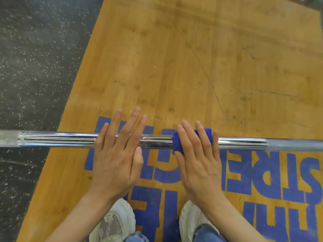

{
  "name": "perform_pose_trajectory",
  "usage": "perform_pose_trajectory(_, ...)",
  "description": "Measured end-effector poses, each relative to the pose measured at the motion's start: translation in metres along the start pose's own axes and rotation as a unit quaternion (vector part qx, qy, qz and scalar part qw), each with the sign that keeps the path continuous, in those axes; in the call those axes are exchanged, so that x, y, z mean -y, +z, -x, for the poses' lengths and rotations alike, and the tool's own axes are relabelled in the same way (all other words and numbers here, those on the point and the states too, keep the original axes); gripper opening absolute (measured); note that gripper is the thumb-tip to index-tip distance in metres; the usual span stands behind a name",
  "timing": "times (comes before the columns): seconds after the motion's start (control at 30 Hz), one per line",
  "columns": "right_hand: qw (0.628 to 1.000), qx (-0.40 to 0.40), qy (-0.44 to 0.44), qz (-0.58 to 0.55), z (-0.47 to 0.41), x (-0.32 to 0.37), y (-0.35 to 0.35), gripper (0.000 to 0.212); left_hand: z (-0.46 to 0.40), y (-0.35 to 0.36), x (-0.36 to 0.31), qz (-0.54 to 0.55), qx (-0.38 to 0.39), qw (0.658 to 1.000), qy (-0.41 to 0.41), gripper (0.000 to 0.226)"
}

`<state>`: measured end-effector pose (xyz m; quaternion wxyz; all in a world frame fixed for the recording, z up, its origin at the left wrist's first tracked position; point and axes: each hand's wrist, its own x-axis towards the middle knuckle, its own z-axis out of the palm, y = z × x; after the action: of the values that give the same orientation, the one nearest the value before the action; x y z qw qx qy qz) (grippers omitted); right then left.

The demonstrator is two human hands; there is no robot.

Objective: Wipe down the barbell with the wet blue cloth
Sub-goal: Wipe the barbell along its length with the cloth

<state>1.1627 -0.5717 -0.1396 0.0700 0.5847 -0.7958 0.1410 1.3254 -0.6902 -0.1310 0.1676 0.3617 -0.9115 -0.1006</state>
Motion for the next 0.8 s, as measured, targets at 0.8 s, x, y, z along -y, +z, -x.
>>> perform_pose_trajectory(0.8,0.997,-0.007,0.055,-0.061,-0.079,0.046,0.019,0.048,-0.057,0.007,0.02,-0.001,0.012,1.0,0.025,0.055)
